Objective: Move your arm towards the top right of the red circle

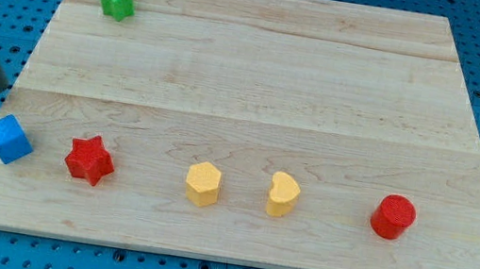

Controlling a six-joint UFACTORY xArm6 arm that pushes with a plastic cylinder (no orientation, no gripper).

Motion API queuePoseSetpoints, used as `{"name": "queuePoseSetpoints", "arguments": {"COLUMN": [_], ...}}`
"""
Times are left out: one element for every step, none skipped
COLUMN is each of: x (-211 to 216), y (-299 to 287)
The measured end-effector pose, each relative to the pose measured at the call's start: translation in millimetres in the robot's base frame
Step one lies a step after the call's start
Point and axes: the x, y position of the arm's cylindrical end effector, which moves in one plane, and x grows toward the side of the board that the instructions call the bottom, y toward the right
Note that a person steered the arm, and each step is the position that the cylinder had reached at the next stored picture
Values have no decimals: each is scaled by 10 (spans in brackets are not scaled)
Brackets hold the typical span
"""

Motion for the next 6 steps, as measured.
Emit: {"name": "queuePoseSetpoints", "arguments": {"x": [-936, -1027, -1027, -1027, -1027, -1027], "y": [840, 1882, 3032, 3337, 3359, 3500]}}
